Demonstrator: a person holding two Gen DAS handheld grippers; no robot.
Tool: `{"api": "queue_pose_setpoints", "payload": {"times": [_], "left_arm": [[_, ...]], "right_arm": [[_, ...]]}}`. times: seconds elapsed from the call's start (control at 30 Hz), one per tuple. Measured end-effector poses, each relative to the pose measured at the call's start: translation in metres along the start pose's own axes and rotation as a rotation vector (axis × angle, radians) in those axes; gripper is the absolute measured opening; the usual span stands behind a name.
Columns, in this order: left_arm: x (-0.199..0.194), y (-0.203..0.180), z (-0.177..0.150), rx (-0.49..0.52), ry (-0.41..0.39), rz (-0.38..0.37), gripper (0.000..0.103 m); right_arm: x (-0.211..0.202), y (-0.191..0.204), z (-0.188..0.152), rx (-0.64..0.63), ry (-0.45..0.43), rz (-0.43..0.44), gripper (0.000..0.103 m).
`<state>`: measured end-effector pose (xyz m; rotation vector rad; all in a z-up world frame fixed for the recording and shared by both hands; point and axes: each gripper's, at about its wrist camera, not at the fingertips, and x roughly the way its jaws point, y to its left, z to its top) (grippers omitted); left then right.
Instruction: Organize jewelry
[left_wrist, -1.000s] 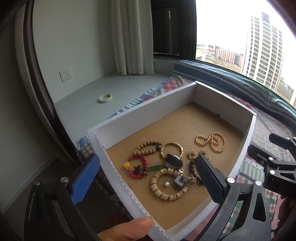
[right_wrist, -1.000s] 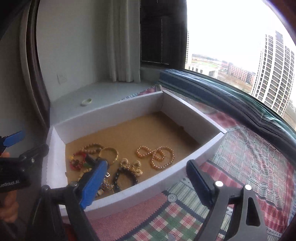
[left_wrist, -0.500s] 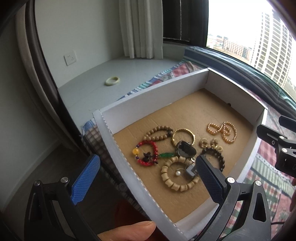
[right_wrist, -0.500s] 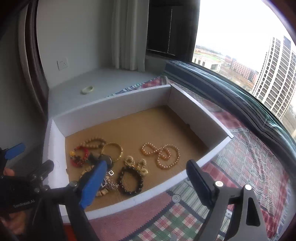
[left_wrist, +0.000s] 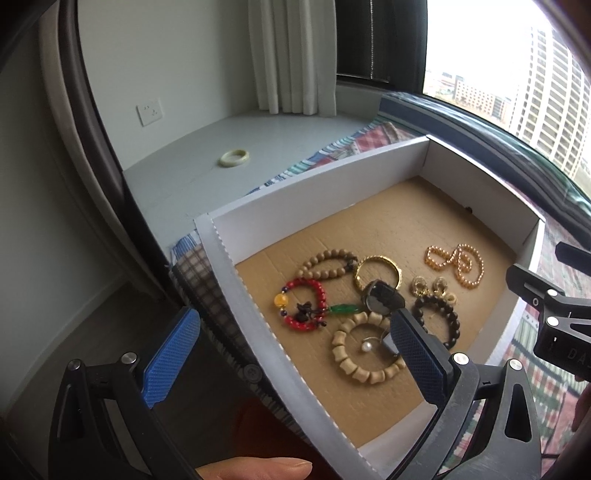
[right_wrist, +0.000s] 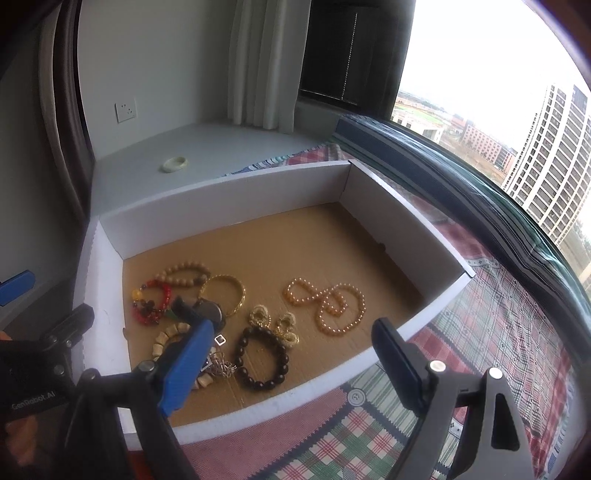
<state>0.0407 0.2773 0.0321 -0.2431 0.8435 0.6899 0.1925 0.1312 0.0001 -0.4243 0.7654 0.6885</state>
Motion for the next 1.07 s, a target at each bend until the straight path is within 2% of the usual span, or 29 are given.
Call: {"api": "queue_pose_setpoints", "payload": {"times": [0.33,0.8,0.93,1.07], "left_arm": [[-0.003,0.000,0.001,0.000,-0.012,0.006,0.102],[0.003,-0.003,0.001,0.006,-0.002,0.007,0.102],[0.005,-0.001,0.000,-0.014,-0.003,-0.026,0.102],[0.003,-0.003,0.000,-0.012,-0.034,-0.007,0.102]], "right_arm": [[0.006,0.001,0.000,-0.006,0.021,0.025,0.089],[0.013,0.000,-0.004,0.001,0.043,0.009,0.089],[0.018,-0.002,-0.006,0.009,0.051,0.004,0.089],[0.023,-0.003,-0.008,0.014,0.060,0.007,0.089]]}}
